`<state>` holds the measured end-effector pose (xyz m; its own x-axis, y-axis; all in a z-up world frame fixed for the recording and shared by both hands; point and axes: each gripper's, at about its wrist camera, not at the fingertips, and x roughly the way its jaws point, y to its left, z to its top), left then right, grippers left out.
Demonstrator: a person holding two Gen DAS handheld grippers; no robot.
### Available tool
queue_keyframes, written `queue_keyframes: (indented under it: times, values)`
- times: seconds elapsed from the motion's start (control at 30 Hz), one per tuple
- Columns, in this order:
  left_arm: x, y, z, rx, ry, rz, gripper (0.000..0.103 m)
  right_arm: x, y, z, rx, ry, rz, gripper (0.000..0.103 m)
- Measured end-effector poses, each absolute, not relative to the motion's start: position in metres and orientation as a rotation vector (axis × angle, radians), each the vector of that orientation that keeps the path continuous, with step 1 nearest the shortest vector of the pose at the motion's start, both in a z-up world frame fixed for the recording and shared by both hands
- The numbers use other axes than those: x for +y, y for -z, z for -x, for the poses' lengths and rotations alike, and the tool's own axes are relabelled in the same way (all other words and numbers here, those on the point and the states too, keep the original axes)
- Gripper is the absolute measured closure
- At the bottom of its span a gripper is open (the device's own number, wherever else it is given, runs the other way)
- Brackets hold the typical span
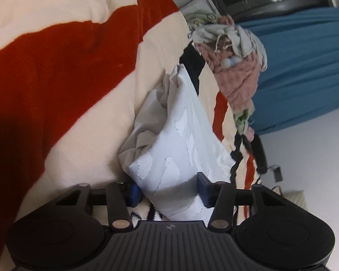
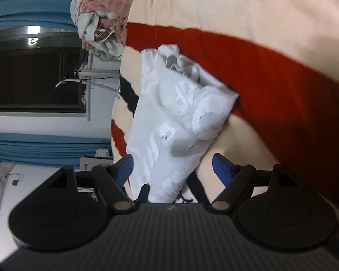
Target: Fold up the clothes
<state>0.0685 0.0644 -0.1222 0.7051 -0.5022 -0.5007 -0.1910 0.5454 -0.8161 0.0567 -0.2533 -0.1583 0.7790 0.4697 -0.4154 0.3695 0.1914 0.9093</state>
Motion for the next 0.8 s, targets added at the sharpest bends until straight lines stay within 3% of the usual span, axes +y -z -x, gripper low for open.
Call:
queue_keyframes:
  times: [0.1,0.2,0.3,0.43,0.67,0.8]
  values:
    - [0.069,0.122,-0.069,0.765,0.215,1.053,0.069,-0.247,0.17,-0.069,0.733,-0.114,-1.482,0.024]
    - [0.075,0.121,-0.067,0.72,0.231,1.105,0.074,-0.239,0.18,-0.084,0.764,-0.127,-1.493,0.026]
    - [0.077,0.12,-0.066,0.701,0.238,1.111,0.075,-0.242,0.183,-0.086,0.732,-0.036,-1.464,0.041]
    - [0.079,0.122,-0.058,0.684,0.25,1.121,0.076,-0.252,0.177,-0.084,0.615,0.104,-1.367,0.047]
    - [0.078,0.123,-0.051,0.682,0.253,1.129,0.076,-0.251,0.172,-0.085,0.568,0.091,-1.299,0.083]
    - [0.08,0.11,-0.045,0.671,0.288,1.16,0.076,-0.254,0.156,-0.071,0.504,0.061,-1.313,0.085]
